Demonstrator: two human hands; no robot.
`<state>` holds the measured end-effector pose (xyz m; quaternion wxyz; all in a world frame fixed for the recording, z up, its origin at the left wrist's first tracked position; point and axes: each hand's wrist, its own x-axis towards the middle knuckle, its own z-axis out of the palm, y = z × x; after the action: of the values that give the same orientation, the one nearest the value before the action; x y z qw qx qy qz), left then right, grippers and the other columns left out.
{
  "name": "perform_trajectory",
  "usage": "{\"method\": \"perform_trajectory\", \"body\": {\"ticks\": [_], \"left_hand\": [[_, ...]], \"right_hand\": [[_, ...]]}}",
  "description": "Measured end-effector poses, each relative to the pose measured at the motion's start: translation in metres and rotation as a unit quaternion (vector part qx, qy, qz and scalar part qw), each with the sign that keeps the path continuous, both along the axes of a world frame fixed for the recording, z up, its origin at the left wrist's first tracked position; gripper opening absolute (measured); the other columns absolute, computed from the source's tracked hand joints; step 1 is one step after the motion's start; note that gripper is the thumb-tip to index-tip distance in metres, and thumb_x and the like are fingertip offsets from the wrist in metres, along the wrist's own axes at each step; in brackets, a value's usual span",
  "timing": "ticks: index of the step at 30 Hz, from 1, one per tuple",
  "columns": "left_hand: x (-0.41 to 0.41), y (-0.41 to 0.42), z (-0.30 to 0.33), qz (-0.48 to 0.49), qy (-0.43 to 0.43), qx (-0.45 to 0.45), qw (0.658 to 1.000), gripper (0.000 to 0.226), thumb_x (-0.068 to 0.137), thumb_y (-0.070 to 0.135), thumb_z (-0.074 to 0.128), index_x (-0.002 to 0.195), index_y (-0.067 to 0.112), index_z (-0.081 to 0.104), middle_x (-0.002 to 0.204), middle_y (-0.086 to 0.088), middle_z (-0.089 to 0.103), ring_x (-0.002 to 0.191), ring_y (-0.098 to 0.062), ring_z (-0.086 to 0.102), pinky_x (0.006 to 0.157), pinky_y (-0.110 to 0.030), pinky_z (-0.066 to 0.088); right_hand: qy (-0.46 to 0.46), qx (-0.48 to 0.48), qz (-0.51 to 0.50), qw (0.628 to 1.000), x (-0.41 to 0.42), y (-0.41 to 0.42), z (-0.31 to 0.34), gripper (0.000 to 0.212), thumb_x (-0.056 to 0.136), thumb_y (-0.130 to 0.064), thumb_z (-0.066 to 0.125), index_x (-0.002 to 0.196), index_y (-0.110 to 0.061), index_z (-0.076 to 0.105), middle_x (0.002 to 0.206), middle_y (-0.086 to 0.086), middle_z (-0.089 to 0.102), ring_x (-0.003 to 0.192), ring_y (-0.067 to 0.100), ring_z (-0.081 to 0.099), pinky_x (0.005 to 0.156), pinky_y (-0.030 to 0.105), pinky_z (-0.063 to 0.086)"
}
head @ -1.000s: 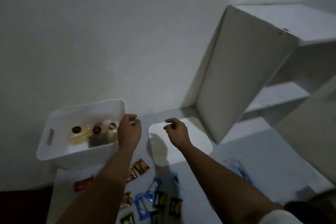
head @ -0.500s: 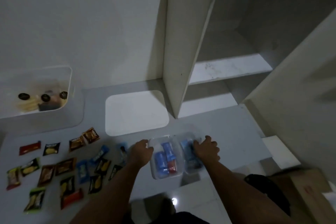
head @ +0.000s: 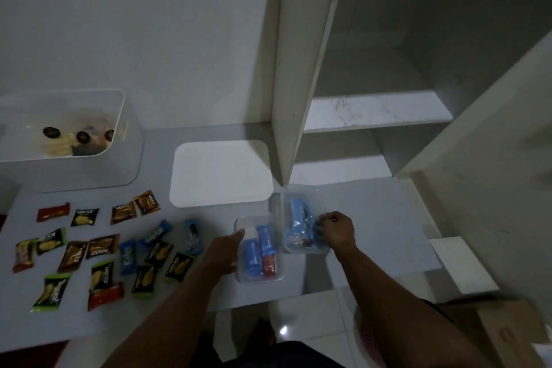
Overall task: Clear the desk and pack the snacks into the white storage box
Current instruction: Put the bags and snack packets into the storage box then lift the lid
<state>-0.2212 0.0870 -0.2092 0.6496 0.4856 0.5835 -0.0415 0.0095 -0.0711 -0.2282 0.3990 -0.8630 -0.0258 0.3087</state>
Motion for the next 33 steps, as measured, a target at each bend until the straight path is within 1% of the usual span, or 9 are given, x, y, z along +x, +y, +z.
{"method": "perform_trajectory", "body": {"ticks": [4,8,10,13,16,20,23,25,33], "left_hand": [[0.003,-0.001,0.006,0.023,-0.01,-0.026,0.999,0.063,0.088,0.074,0.055,0.106,0.014,0.062,0.106,-0.01,0.068,0.098,-0.028,0.068,0.078,-0.038,0.057],[0.005,0.003,0.002,-0.02,-0.009,-0.003,1.0,0.056,0.091,0.058,0.065,0.109,0.006,0.07,0.104,-0.012,0.075,0.096,-0.028,0.073,0.078,-0.039,0.06],[0.002,0.005,-0.007,-0.063,-0.001,0.03,0.998,0.044,0.093,0.042,0.068,0.113,0.004,0.071,0.104,-0.014,0.076,0.093,-0.029,0.075,0.085,-0.046,0.062],[-0.006,0.01,-0.014,-0.074,-0.012,0.029,0.997,0.033,0.087,0.027,0.078,0.113,0.008,0.072,0.1,-0.013,0.078,0.087,-0.028,0.077,0.084,-0.049,0.063],[-0.014,0.019,-0.018,-0.089,-0.024,-0.001,0.996,0.056,0.068,0.025,0.091,0.116,0.004,0.071,0.101,-0.015,0.078,0.09,-0.032,0.077,0.087,-0.052,0.061],[-0.023,0.046,-0.047,-0.088,-0.047,0.04,0.994,0.1,0.043,0.058,0.093,0.125,0.008,0.069,0.112,-0.012,0.076,0.096,-0.028,0.075,0.089,-0.048,0.061],[-0.028,0.072,-0.003,-0.053,-0.063,0.108,0.991,0.084,0.06,0.052,0.084,0.131,0.009,0.066,0.123,-0.009,0.073,0.103,-0.023,0.072,0.097,-0.04,0.057],[-0.034,0.091,0.046,-0.022,-0.076,0.151,0.985,0.091,0.061,0.057,0.081,0.137,0.01,0.062,0.127,-0.008,0.071,0.105,-0.021,0.071,0.099,-0.037,0.056],[-0.091,0.252,0.163,0.064,-0.096,0.302,0.946,0.067,0.09,0.045,0.069,0.146,0.011,0.053,0.146,-0.011,0.057,0.129,-0.027,0.058,0.109,-0.033,0.045]], "right_hand": [[0.039,0.029,0.063,0.997,-0.021,0.026,0.02,0.014,0.092,-0.014,0.069,0.09,-0.001,0.076,0.091,0.015,0.076,0.084,0.032,0.075,0.071,0.043,0.065],[0.104,-0.01,0.118,0.987,-0.056,0.033,0.01,0.014,0.083,-0.019,0.071,0.072,-0.01,0.067,0.079,0.015,0.07,0.069,0.032,0.07,0.067,0.044,0.062],[0.102,-0.015,0.135,0.985,-0.066,0.032,0.001,0.014,0.077,-0.026,0.068,0.088,-0.017,0.068,0.095,0.009,0.071,0.088,0.03,0.071,0.082,0.051,0.063],[0.122,0.012,0.158,0.98,-0.074,0.037,0.006,0.043,0.089,-0.02,0.065,0.131,-0.018,0.057,0.127,0.006,0.062,0.113,0.029,0.066,0.098,0.045,0.058],[0.116,0.019,0.184,0.976,-0.077,0.044,0.009,0.048,0.095,-0.017,0.065,0.141,-0.013,0.051,0.135,0.011,0.061,0.117,0.028,0.065,0.101,0.042,0.056],[0.094,0.044,0.202,0.974,-0.088,0.066,0.019,0.028,0.098,-0.022,0.066,0.125,-0.017,0.059,0.134,0.013,0.065,0.113,0.027,0.066,0.103,0.043,0.053],[0.042,0.059,0.204,0.976,-0.099,0.105,0.039,0.024,0.101,-0.028,0.062,0.123,-0.021,0.056,0.13,0.011,0.066,0.11,0.026,0.065,0.104,0.042,0.052],[0.008,0.074,0.205,0.976,-0.107,0.142,0.056,0.037,0.101,-0.035,0.06,0.134,-0.018,0.056,0.134,0.01,0.066,0.117,0.027,0.065,0.106,0.043,0.051],[-0.085,0.178,0.23,0.953,-0.171,0.334,0.163,0.07,0.095,-0.05,0.064,0.153,-0.022,0.038,0.146,0.007,0.057,0.127,0.026,0.06,0.101,0.032,0.047]]}}
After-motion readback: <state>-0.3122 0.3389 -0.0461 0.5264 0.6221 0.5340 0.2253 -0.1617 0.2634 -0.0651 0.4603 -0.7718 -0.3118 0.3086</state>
